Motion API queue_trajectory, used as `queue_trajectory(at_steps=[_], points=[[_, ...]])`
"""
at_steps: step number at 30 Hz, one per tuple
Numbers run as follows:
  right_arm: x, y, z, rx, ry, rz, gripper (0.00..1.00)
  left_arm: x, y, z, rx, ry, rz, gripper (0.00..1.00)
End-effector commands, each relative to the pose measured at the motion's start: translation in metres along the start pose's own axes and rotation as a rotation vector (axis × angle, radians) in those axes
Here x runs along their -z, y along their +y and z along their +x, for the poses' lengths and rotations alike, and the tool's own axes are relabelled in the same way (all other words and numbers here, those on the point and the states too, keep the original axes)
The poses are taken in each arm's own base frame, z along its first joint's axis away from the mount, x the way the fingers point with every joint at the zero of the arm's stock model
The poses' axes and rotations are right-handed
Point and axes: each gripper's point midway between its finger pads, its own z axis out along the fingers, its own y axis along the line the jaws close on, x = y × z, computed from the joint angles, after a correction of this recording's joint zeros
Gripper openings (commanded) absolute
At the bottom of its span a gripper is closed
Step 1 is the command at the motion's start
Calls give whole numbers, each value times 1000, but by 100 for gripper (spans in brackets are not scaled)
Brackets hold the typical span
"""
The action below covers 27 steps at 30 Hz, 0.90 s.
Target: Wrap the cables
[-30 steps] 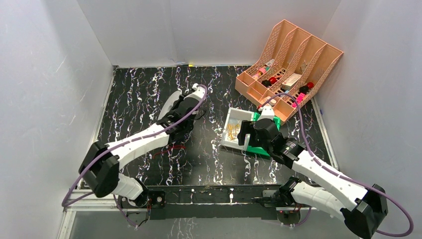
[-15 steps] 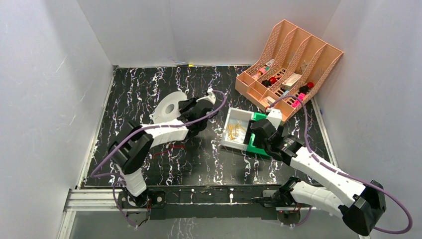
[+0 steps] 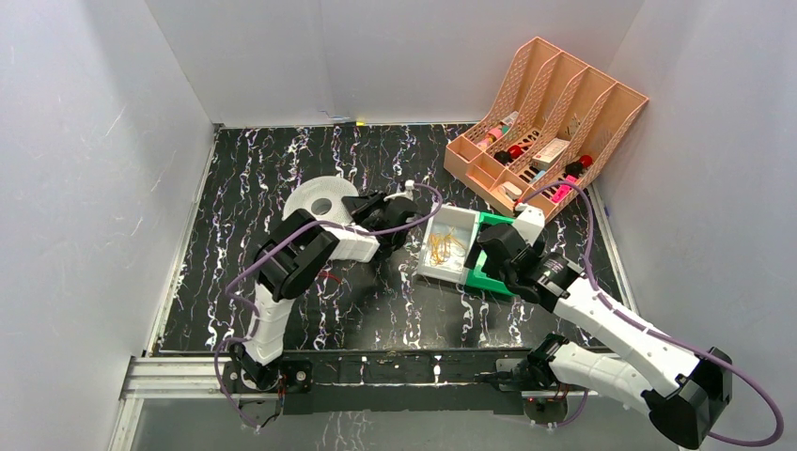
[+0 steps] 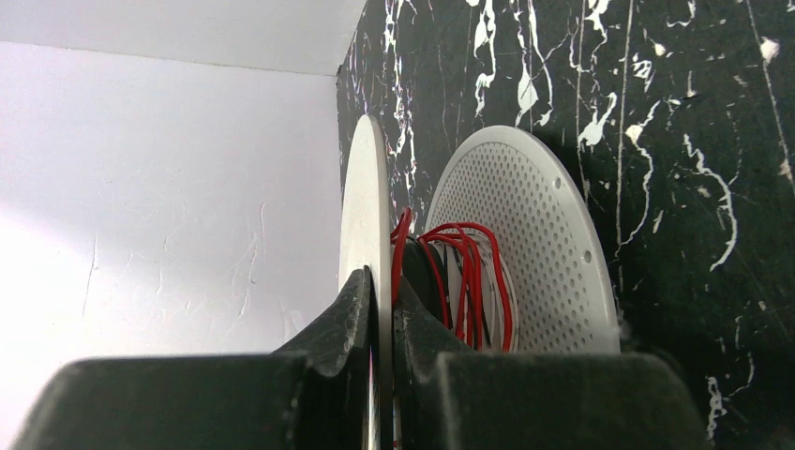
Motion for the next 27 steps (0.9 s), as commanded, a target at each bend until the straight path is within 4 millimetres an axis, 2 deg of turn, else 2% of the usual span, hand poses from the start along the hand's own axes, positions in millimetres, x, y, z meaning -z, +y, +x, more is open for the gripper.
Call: queue_trajectory(at_steps=[1, 6, 16, 19, 24, 27], points=[[3, -5, -4, -37, -23, 14, 98, -10, -20, -13, 119, -45, 38, 3], [4, -11, 0, -34, -17, 26, 98, -13, -34, -10, 121, -29, 56, 15], [7, -17, 1, -61, -21, 34, 98, -8, -47, -3, 183, 12, 124, 49], [7, -20, 2, -61, -19, 49, 98, -4, -51, 0, 229, 22, 161, 63], [11, -26, 2, -64, -15, 66, 98, 1, -52, -4, 267, 22, 184, 78], [13, -28, 2, -70, -21, 63, 99, 6, -51, -11, 298, 2, 209, 95]])
